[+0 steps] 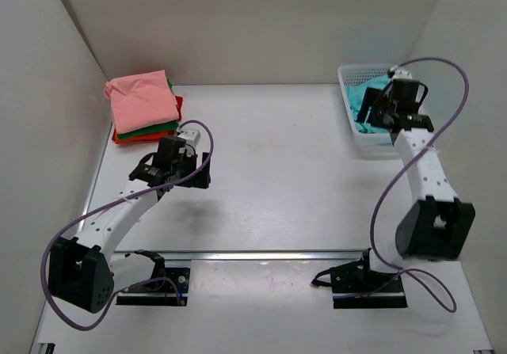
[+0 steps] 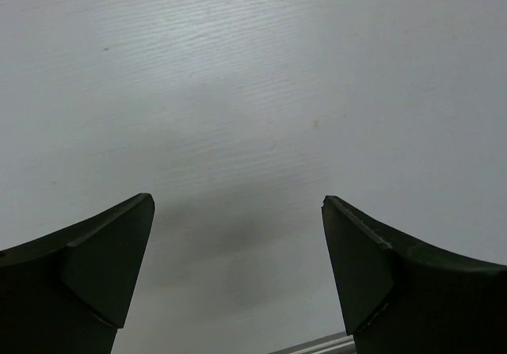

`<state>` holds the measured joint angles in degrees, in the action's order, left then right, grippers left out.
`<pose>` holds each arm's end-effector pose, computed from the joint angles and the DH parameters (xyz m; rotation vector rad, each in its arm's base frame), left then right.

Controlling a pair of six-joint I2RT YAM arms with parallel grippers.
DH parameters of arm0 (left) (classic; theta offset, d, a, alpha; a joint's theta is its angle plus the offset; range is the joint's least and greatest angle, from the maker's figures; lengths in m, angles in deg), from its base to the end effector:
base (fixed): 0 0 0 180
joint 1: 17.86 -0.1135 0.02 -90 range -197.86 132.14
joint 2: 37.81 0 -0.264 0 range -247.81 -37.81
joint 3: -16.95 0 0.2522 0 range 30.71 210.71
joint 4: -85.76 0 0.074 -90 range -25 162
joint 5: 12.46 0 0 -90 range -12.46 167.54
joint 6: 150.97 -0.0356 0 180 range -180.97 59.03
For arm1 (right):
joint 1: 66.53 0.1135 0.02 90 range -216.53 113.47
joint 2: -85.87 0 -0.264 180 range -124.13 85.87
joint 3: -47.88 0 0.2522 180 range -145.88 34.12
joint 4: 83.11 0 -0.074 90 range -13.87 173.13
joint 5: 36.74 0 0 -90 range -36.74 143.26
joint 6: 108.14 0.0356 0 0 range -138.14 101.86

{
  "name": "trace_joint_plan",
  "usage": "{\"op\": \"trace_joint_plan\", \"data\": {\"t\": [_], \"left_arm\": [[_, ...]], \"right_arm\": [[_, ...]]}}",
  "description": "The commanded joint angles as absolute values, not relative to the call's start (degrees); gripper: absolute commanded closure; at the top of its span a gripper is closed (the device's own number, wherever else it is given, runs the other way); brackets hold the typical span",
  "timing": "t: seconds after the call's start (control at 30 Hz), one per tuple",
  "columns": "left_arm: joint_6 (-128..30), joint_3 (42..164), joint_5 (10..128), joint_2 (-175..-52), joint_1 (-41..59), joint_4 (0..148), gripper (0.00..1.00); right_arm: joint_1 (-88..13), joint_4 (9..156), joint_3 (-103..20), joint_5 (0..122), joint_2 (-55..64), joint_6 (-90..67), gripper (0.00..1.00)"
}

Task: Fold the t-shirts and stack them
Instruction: Grab crumpled tshirt from bin with the right arm, then move the tshirt to the center of the board

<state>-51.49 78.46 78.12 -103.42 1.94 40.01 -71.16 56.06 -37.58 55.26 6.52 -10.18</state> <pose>0.2195 -0.0787 0.2521 0.2161 2.4431 -0.2145 0.3111 -0.0240 0.3374 0.2189 2.1662 0.0711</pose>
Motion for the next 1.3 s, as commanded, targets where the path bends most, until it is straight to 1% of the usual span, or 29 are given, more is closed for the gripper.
{"op": "trace_joint_plan", "data": {"t": [0.0, 0.03, 0.07, 0.1, 0.17, 0.2, 0.3, 0.33, 0.37, 0.43, 0.5, 0.53, 0.57, 0.6, 0.63, 0.67, 0.73, 0.77, 0.83, 0.87, 0.93, 0.97, 1.0, 1.07, 1.1, 1.13, 1.2, 1.23, 1.27], "left_arm": [[-52.08, 78.45, 71.68, -102.33, 2.19, 42.97, 0.01], [-52.44, 76.96, 70.08, -101.37, 1.57, 45.43, 0.01], [-51.48, 75.81, 69.80, -99.79, 1.48, 46.93, 0.01], [-51.21, 74.41, 68.76, -98.12, 1.57, 49.82, 0.02], [-50.60, 71.69, 67.96, -96.00, 0.69, 54.31, 0.02], [-50.42, 71.32, 67.43, -95.30, 0.51, 55.11, 0.01], [-50.42, 70.70, 66.73, -95.90, -1.50, 56.09, 0.01], [-50.85, 70.79, 66.46, -96.52, -1.86, 55.92, 0.01], [-50.68, 70.53, 66.38, -96.44, -2.12, 56.26, 0.02], [-50.95, 70.35, 66.20, -97.57, -2.39, 56.96, 0.02], [-49.90, 69.48, 63.84, -98.19, -3.26, 58.81, 0.02], [-49.20, 69.56, 61.56, -98.19, -3.79, 59.25, 0.01], [-49.10, 69.21, 59.89, -98.63, -3.88, 60.47, 0.02], [-49.27, 69.12, 59.44, -98.46, -3.36, 60.92, 0.04], [-48.32, 69.12, 59.08, -98.54, -3.35, 61.27, 0.13], [-47.79, 69.12, 58.91, -98.37, -3.62, 61.45, 0.37], [-45.59, 67.99, 59.78, -96.88, -3.79, 62.68, 0.99], [-44.54, 67.81, 60.91, -95.57, -3.71, 62.86, 1.00], [-42.52, 66.49, 62.33, -94.16, -3.53, 62.95, 1.00], [-41.47, 66.14, 63.38, -92.67, -3.70, 62.77, 1.00], [-40.06, 65.26, 66.62, -90.03, -2.83, 61.11, 1.00], [-40.14, 65.34, 67.42, -87.76, -2.65, 59.88, 1.00], [-40.66, 65.52, 69.60, -85.56, -2.30, 57.87, 0.99], [-41.28, 65.34, 72.87, -81.33, -1.95, 56.88, 0.94], [-41.63, 64.82, 72.79, -78.19, -2.03, 56.71, 0.92], [-41.20, 64.90, 72.70, -75.98, -3.17, 55.92, 0.91], [-41.11, 65.69, 71.13, -73.94, -4.76, 54.43, 0.86], [-42.23, 69.61, 70.95, -74.02, -3.72, 49.81, 0.74], [-42.33, 69.65, 70.86, -73.94, -3.71, 49.76, 0.74]], "right_arm": [[-73.82, 60.11, -50.02, 53.80, -5.14, -13.56, 0.35], [-74.18, 59.67, -55.99, 53.27, -10.76, -14.35, 0.32], [-74.09, 57.93, -59.10, 50.74, -13.86, -14.80, 0.28], [-74.27, 56.43, -65.31, 48.71, -20.07, -16.11, 0.25], [-75.23, 55.28, -76.65, 48.16, -30.53, -17.26, 0.22], [-76.02, 55.10, -79.49, 48.69, -33.28, -17.09, 0.23], [-77.34, 51.68, -97.65, 49.83, -49.87, -17.00, 0.22], [-77.87, 50.19, -100.76, 49.66, -52.71, -16.74, 0.21], [-78.04, 49.48, -106.97, 49.74, -58.30, -16.91, 0.19], [-78.48, 47.98, -111.49, 49.92, -63.69, -16.21, 0.17], [-79.10, 49.73, -108.01, 50.88, -65.04, -14.90, 0.18], [-79.36, 49.65, -107.56, 51.32, -65.21, -13.85, 0.40], [-79.45, 49.30, -108.08, 51.76, -65.48, -13.49, 0.54], [-79.28, 49.21, -109.39, 50.98, -65.39, -13.83, 0.98], [-78.93, 48.77, -109.92, 49.67, -64.17, -13.49, 1.00], [-78.49, 49.73, -109.93, 49.22, -63.73, -14.53, 1.00], [-77.87, 50.26, -109.93, 49.13, -58.48, -16.12, 1.00], [-77.00, 51.39, -109.58, 48.69, -56.71, -16.47, 1.00], [-76.64, 52.81, -106.61, 49.65, -48.21, -16.47, 1.00], [-76.38, 53.42, -106.15, 51.05, -45.99, -15.95, 1.00], [-75.41, 54.30, -101.95, 52.55, -36.00, -15.25, 1.00], [-74.37, 55.00, -100.54, 52.73, -33.86, -15.24, 1.00], [-72.53, 55.44, -97.65, 52.82, -28.45, -15.24, 1.00], [-68.48, 56.06, -91.41, 52.56, -18.07, -15.68, 1.00], [-66.81, 56.85, -87.38, 52.73, -15.32, -16.03, 1.00], [-62.62, 57.29, -83.60, 51.86, -10.60, -15.68, 1.00], [-57.34, 58.43, -77.70, 50.63, -4.50, -15.16, 0.99], [-50.26, 59.74, -67.84, 48.97, 3.87, -12.89, 1.00], [-49.32, 59.75, -67.74, 48.95, 3.95, -11.91, 1.00]]}}
